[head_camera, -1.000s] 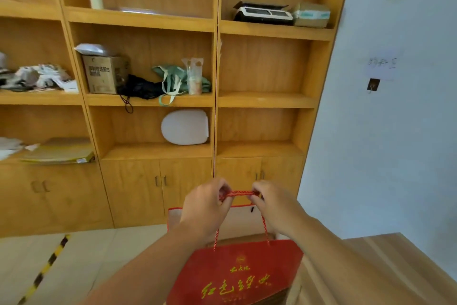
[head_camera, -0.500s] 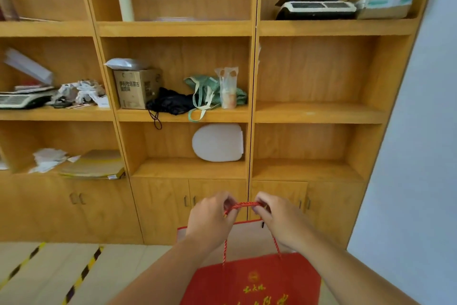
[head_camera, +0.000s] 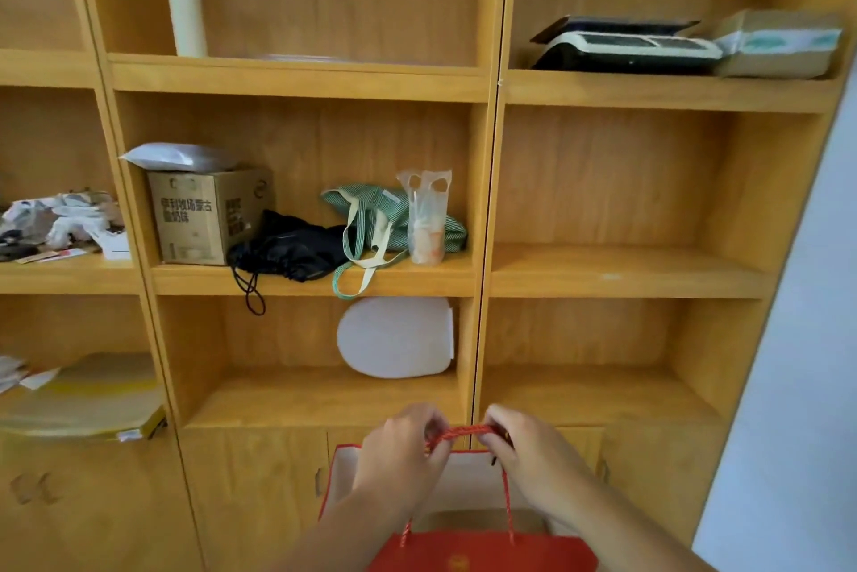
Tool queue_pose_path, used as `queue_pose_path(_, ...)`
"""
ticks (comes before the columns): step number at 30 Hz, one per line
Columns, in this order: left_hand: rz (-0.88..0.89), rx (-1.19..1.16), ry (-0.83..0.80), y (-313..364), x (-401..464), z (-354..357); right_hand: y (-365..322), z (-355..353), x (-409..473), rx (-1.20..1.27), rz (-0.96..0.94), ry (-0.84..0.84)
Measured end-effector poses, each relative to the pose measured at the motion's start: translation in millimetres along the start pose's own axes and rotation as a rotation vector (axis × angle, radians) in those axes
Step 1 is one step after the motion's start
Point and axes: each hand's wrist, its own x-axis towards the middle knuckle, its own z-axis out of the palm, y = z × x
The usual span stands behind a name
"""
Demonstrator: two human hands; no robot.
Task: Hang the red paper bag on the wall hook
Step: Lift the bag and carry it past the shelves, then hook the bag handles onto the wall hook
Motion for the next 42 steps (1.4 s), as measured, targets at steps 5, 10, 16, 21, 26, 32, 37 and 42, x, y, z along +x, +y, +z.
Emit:
queue_pose_path(5, 0.045, -0.002, -0.036, -4, 76, 21, 32, 0, 64, -0.014, 0.071, 0.028)
queue_pose_path(10, 0.067, -0.02, -0.084, 10, 150, 65, 78, -17, 106, 0.01, 0.169, 0.03)
queue_pose_path(16, 0.094, -0.03, -0.167, 51, 238, 133, 157, -55, 137, 0.004, 0.327, 0.055)
queue_pose_path(21, 0.276, -0.115, -0.263, 115, 286, 180, 228, -89, 146, -0.036, 0.431, 0.16)
queue_pose_path(26, 0.439, -0.177, -0.324, 167, 330, 236, 285, -123, 141, -0.112, 0.535, 0.265)
queue_pose_path(32, 0.677, -0.316, -0.425, 232, 386, 308, 344, -167, 136, -0.189, 0.704, 0.394)
queue_pose_path(37, 0.824, -0.478, -0.518, 304, 419, 358, 382, -209, 123, -0.214, 0.852, 0.578)
queue_pose_path(42, 0.892, -0.518, -0.6, 368, 428, 385, 415, -241, 102, -0.196, 0.974, 0.754)
